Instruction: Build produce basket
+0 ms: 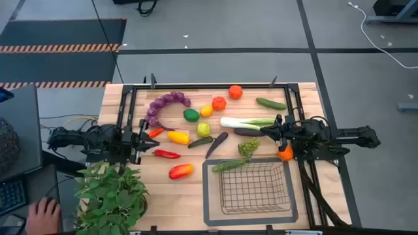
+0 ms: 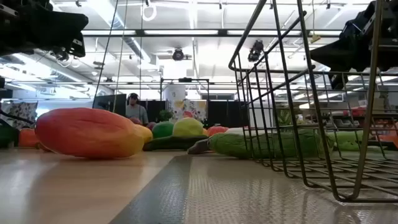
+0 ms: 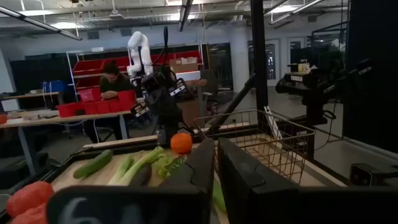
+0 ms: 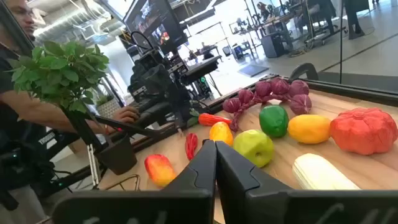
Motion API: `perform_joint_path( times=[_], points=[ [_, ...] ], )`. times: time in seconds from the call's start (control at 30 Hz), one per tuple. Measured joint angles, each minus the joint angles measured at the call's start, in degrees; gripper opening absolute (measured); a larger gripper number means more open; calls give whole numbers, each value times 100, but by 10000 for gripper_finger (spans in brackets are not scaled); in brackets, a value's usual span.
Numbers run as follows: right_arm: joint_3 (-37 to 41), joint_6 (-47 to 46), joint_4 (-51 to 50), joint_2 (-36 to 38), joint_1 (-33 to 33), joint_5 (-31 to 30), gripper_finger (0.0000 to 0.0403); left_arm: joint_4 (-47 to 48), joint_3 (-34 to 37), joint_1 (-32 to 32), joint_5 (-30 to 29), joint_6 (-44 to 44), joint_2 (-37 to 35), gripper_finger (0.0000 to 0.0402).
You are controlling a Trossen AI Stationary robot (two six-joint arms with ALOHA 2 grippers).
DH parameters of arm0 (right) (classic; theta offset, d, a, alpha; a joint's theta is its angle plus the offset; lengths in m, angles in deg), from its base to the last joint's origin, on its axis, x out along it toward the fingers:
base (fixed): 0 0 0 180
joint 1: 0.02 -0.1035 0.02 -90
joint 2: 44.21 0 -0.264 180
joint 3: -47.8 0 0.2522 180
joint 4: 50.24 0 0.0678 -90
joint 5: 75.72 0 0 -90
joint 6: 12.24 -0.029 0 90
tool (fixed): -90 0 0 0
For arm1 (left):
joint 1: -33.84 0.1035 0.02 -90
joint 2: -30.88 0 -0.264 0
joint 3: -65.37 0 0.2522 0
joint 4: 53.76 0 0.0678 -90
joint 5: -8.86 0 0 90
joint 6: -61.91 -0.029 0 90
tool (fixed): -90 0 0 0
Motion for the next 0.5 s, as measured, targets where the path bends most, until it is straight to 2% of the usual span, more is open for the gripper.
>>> perform_joint_path(
  times=[0.5],
  points=[
    [1, 0, 0, 1, 2, 0, 14, 0, 0, 1, 0, 0, 0, 26]
  ],
)
